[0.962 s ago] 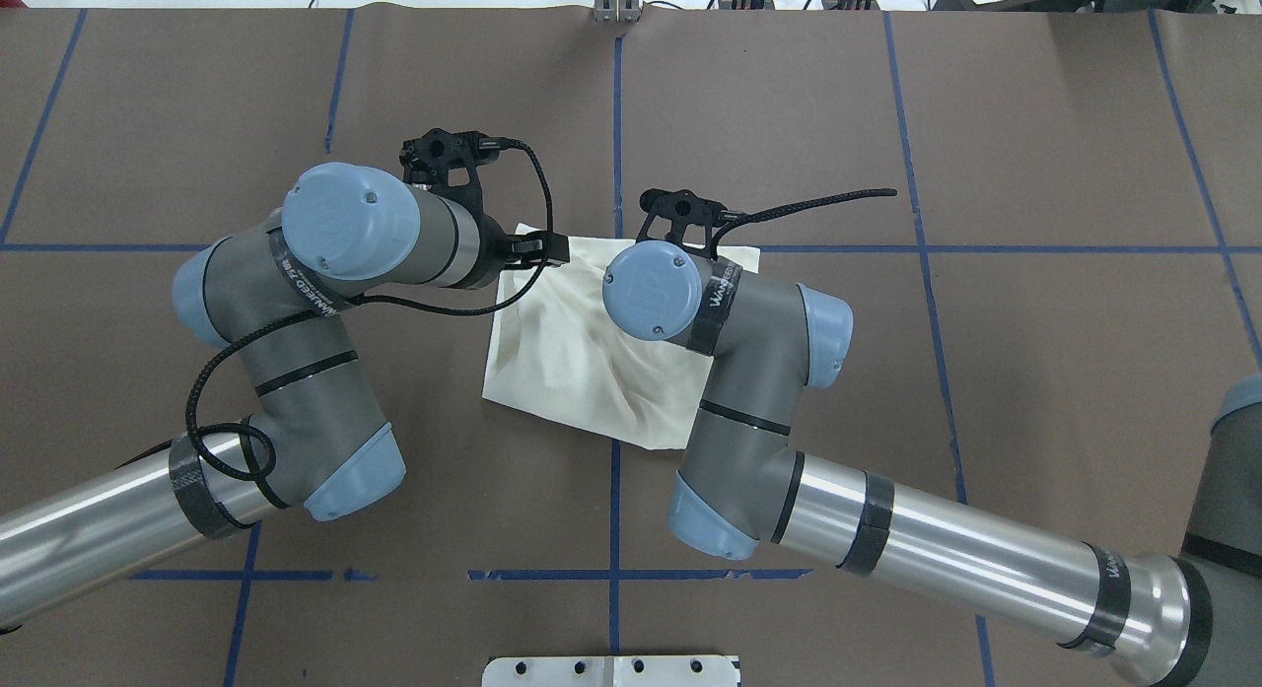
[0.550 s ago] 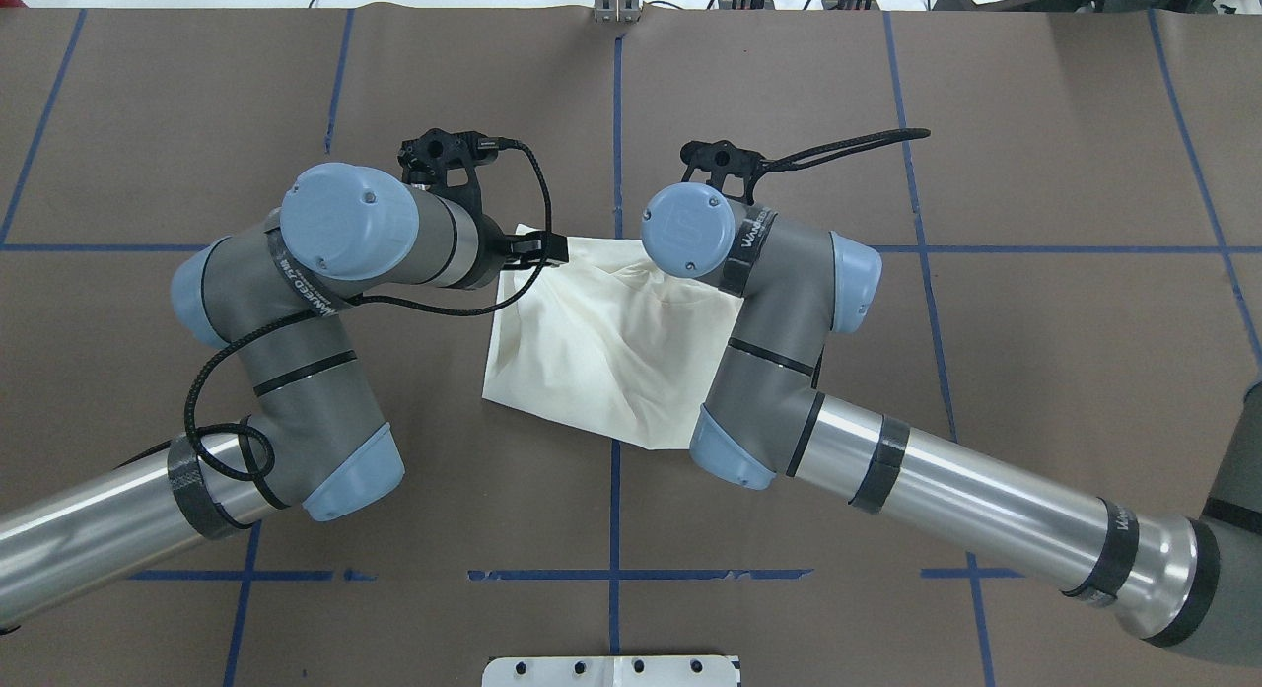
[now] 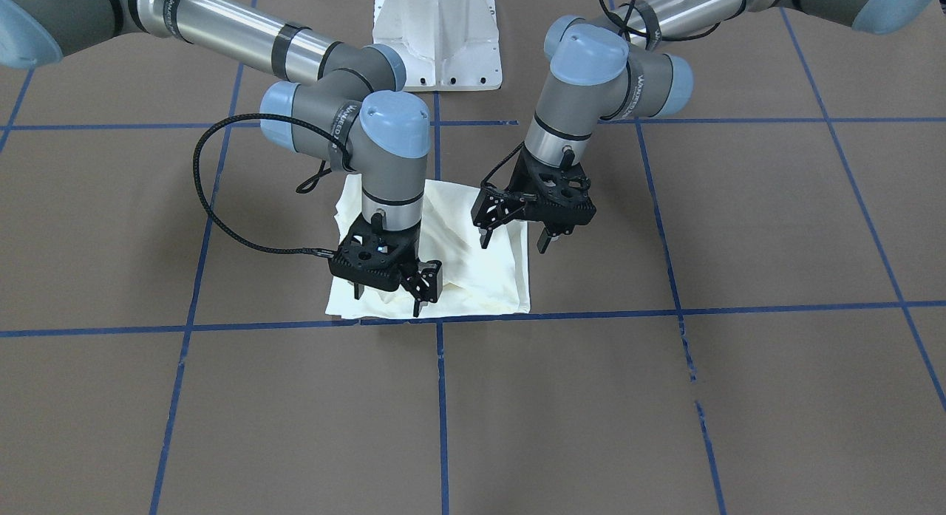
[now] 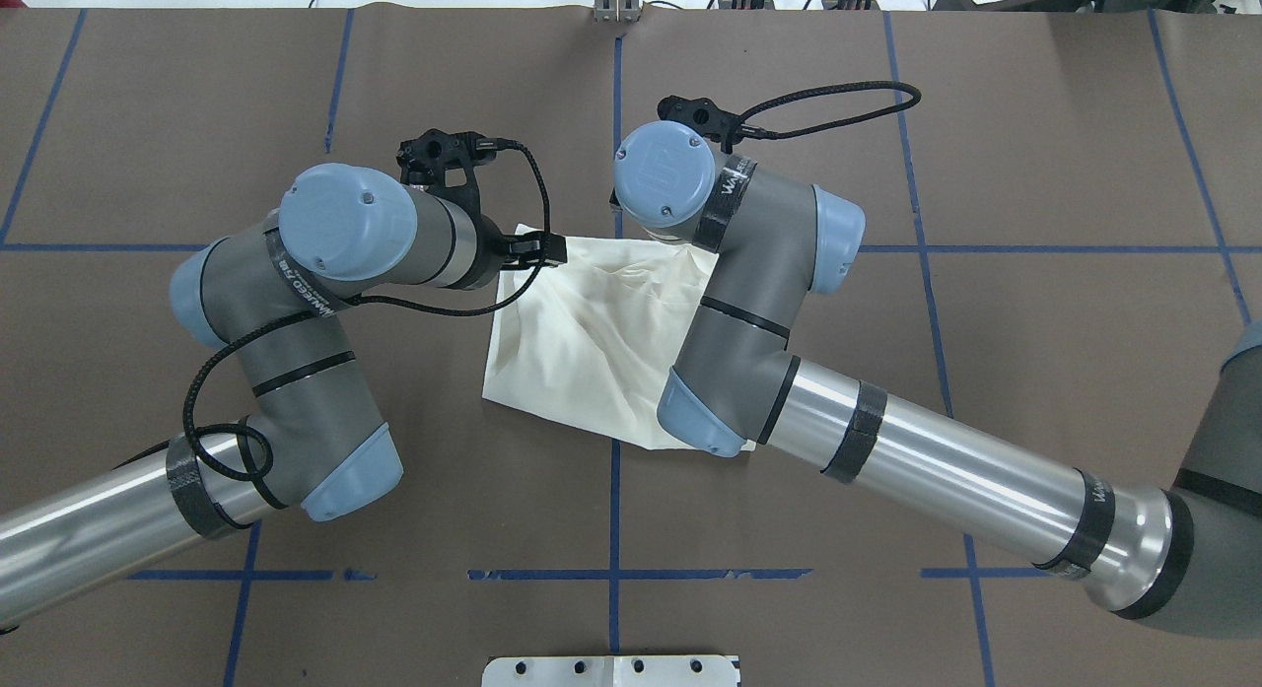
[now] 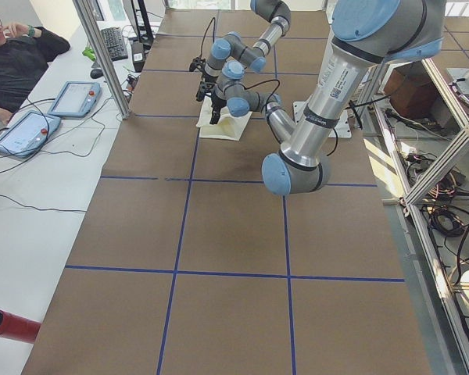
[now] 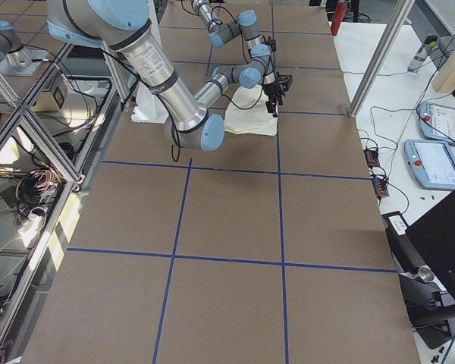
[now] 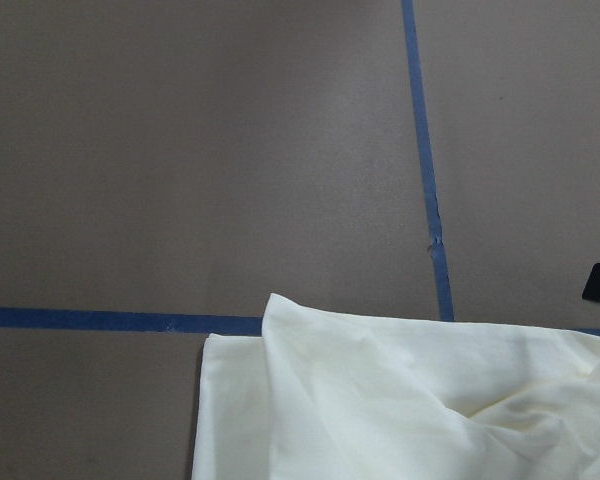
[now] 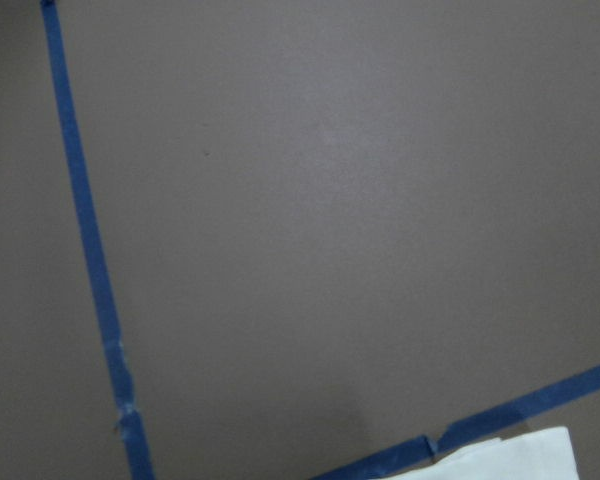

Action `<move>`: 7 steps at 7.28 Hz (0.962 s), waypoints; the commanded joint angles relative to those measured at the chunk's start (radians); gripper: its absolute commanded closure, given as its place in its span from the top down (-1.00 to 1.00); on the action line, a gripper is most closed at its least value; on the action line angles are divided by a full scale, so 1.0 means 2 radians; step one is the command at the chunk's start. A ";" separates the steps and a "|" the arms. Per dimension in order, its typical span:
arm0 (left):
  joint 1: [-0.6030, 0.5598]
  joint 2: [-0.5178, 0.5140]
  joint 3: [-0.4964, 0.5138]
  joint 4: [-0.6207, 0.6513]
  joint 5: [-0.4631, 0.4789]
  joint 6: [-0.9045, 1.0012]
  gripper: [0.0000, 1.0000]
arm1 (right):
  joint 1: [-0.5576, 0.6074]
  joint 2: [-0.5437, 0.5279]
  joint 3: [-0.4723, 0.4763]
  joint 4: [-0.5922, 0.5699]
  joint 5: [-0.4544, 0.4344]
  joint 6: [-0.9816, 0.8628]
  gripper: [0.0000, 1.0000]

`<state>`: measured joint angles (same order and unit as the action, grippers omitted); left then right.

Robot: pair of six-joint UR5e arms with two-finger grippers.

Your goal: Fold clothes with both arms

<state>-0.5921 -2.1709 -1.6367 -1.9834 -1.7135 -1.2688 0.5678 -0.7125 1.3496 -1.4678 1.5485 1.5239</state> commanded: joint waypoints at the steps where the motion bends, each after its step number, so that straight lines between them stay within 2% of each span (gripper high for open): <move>1: 0.000 0.000 0.000 0.000 0.000 0.000 1.00 | -0.016 -0.023 0.003 0.027 -0.002 0.019 0.39; 3: 0.000 0.000 0.000 0.000 0.000 0.000 1.00 | -0.016 -0.033 0.003 0.027 -0.002 0.018 0.26; 4: 0.000 0.000 0.000 0.000 0.000 0.000 1.00 | -0.016 -0.030 0.004 0.027 -0.002 0.019 -0.27; 5: 0.000 0.000 0.000 0.000 0.000 0.000 1.00 | -0.016 -0.027 0.005 0.028 -0.001 0.026 -0.99; 7: 0.000 0.000 -0.001 0.000 0.000 0.000 1.00 | -0.012 -0.026 0.005 0.029 -0.001 0.035 -1.00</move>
<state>-0.5921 -2.1706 -1.6372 -1.9835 -1.7135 -1.2686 0.5394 -0.7664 1.3588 -1.4107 1.5460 1.5855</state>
